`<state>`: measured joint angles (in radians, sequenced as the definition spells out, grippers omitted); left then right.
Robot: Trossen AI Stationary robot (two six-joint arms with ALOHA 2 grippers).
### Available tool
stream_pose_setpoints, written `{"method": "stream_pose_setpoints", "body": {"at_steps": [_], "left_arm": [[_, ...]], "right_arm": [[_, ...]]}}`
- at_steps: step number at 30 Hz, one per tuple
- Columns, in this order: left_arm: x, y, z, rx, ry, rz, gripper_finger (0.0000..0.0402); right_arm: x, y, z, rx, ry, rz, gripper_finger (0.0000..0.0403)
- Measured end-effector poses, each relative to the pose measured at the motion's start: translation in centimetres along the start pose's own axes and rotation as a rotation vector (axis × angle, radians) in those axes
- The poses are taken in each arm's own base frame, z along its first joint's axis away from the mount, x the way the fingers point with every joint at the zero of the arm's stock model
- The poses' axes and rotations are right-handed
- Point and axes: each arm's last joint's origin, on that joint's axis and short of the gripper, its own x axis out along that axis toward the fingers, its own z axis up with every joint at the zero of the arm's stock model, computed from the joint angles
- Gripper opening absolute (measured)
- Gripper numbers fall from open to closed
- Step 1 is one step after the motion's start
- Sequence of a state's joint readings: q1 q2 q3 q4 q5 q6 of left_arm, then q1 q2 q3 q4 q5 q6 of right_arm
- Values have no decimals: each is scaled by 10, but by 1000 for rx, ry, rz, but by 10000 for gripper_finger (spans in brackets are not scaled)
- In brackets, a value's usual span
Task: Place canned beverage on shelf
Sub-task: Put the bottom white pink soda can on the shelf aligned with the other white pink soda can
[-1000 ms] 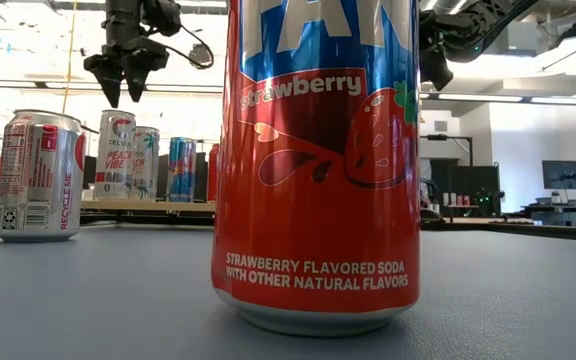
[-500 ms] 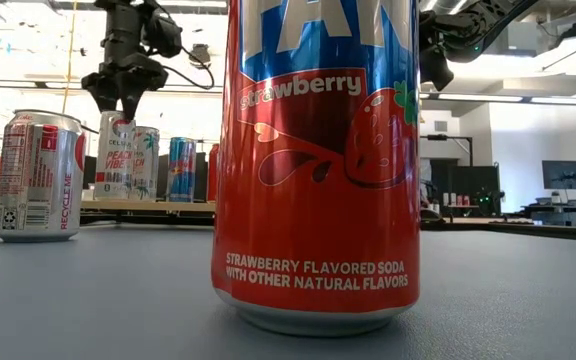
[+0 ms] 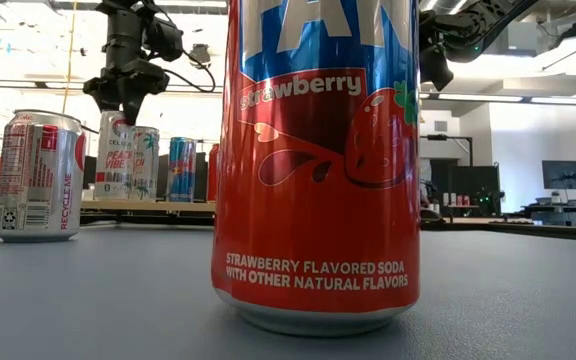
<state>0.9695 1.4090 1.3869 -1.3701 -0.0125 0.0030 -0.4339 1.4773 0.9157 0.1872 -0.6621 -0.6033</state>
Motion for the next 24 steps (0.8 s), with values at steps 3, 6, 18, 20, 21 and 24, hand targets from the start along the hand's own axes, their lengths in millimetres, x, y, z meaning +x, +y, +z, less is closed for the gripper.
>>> {"method": "stream_pose_setpoints", "body": {"at_steps": [3,6,18,20,21,24], "left_arm": [[0,0,0,13,-3,0,265],[0,0,0,50,-4,0,242],[0,1,6,462,-57,34,258],[0,1,6,518,-56,40,254],[0,1,6,534,-55,40,254],[0,1,6,570,-55,41,255]], "right_arm": [[0,0,0,0,0,0,0],[0,0,0,0,0,0,0],[0,0,0,3,2,2,0],[0,0,0,4,4,3,0],[0,0,-1,5,5,3,0],[0,0,-1,5,5,3,0]]}}
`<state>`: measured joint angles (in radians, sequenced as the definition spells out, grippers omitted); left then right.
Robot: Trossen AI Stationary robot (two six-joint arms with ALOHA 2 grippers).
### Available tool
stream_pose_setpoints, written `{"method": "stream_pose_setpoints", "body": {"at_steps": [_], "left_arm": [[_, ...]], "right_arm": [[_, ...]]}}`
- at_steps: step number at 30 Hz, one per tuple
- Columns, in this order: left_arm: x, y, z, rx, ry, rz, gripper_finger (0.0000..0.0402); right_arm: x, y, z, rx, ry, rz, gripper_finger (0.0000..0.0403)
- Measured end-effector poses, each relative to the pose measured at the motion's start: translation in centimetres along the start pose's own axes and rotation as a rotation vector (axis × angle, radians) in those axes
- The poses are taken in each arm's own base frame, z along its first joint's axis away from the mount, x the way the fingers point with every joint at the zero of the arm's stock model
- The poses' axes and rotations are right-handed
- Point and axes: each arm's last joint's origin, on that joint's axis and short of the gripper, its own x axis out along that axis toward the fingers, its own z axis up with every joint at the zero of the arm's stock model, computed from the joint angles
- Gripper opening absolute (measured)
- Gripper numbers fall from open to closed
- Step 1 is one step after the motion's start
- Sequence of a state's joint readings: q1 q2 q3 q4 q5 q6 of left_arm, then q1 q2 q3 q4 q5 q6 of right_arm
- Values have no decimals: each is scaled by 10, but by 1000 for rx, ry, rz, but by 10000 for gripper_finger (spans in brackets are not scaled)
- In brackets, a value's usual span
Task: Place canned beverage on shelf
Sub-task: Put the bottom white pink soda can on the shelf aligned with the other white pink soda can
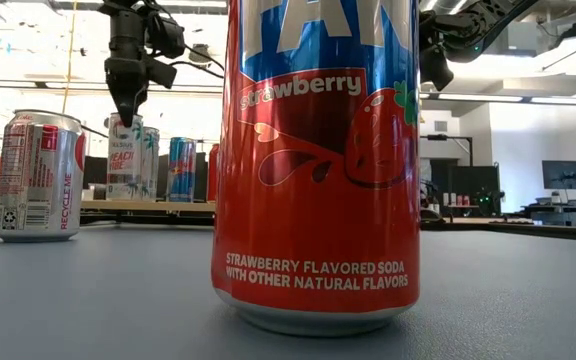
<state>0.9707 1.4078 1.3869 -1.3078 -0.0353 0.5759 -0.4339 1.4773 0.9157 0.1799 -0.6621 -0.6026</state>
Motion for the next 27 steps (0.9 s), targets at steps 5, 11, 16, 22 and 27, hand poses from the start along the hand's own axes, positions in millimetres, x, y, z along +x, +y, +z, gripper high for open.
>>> {"method": "stream_pose_setpoints", "body": {"at_steps": [5,11,16,22,27], "left_arm": [[0,0,0,99,2,3,257],[0,3,0,135,-10,14,258],[0,6,-2,133,-12,16,258],[-1,11,-6,129,0,10,258],[-1,13,-7,129,-4,5,259]], "right_arm": [[0,0,0,-1,0,0,0],[0,0,0,0,0,0,0],[0,0,0,0,0,0,0],[0,0,0,-1,0,-1,0],[0,0,0,-3,-3,-3,0]]}}
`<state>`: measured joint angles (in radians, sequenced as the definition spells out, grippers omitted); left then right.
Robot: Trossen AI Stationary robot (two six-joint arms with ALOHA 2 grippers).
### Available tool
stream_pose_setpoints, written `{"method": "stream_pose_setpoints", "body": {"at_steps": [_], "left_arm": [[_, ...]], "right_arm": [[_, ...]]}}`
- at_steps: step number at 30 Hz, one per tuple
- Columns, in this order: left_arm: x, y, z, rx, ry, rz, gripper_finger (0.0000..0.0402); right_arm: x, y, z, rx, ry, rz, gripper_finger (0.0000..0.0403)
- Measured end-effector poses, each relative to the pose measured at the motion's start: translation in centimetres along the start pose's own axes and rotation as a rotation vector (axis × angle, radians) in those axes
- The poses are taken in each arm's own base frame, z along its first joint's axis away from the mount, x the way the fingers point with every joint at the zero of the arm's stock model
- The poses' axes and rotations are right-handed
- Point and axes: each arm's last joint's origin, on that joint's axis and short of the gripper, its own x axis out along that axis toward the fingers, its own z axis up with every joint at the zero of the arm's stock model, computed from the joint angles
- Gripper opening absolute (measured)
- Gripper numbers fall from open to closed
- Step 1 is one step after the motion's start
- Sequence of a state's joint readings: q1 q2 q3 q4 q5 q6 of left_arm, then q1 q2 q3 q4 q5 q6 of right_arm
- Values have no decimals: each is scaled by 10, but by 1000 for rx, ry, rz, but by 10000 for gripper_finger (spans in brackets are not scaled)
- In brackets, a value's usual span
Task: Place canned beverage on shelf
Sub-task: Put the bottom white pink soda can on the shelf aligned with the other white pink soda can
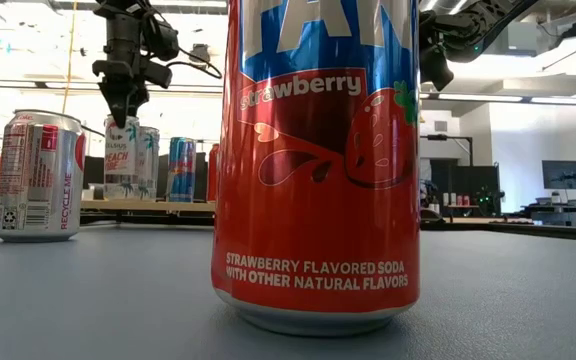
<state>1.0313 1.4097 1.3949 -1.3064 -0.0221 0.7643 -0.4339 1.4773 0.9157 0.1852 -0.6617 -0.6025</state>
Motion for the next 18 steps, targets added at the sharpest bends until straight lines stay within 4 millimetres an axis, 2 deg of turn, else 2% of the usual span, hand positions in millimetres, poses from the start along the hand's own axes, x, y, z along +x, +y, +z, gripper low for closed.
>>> {"method": "stream_pose_setpoints", "body": {"at_steps": [18], "left_arm": [[0,-1,0,-63,1,-14,262]], "right_arm": [[0,0,0,1,-1,-1,0]]}}
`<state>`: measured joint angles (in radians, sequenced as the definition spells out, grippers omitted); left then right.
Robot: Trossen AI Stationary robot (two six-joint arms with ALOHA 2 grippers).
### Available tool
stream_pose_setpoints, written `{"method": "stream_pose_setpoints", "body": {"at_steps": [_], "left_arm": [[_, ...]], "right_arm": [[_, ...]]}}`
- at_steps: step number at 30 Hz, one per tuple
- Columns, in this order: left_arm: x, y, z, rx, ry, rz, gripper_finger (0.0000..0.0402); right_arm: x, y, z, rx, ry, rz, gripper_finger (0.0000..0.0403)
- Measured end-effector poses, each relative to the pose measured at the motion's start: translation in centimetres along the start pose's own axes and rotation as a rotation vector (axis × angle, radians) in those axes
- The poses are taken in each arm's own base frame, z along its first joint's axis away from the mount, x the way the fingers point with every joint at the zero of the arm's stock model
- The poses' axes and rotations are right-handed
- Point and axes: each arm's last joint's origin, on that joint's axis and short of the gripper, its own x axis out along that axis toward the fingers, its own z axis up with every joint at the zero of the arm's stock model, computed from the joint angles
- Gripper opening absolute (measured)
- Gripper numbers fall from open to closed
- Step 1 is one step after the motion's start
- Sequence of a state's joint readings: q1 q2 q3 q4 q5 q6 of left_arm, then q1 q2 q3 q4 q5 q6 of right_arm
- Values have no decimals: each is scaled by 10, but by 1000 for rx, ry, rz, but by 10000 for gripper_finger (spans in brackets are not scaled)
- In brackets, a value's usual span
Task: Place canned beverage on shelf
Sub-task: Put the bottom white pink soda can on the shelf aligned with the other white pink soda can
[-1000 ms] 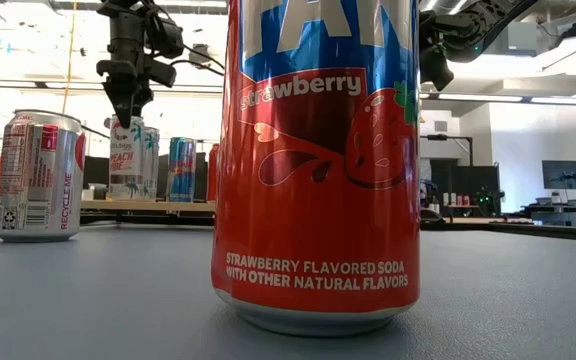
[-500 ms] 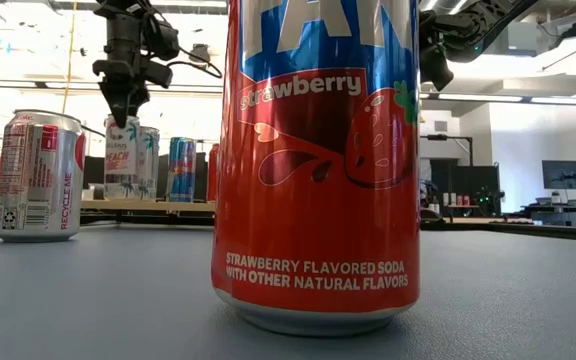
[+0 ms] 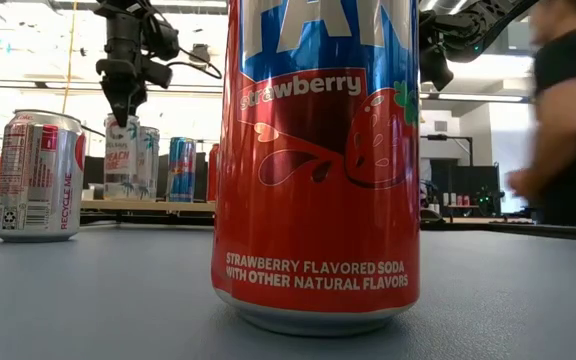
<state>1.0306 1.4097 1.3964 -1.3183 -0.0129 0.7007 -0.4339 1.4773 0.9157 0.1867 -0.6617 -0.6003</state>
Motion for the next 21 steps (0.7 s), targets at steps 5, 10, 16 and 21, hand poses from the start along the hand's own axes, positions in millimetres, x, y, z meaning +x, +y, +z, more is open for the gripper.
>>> {"method": "stream_pose_setpoints", "body": {"at_steps": [5,10,16,21], "left_arm": [[0,-2,-2,14,21,-29,270],[0,-2,-2,10,16,-23,271],[0,-1,-3,-29,43,13,272],[0,0,-2,-30,39,20,272]], "right_arm": [[0,0,0,-4,-2,-1,0],[0,0,0,-5,-3,-2,0],[0,0,0,-5,-3,-2,0],[0,0,0,-5,-3,-2,0]]}}
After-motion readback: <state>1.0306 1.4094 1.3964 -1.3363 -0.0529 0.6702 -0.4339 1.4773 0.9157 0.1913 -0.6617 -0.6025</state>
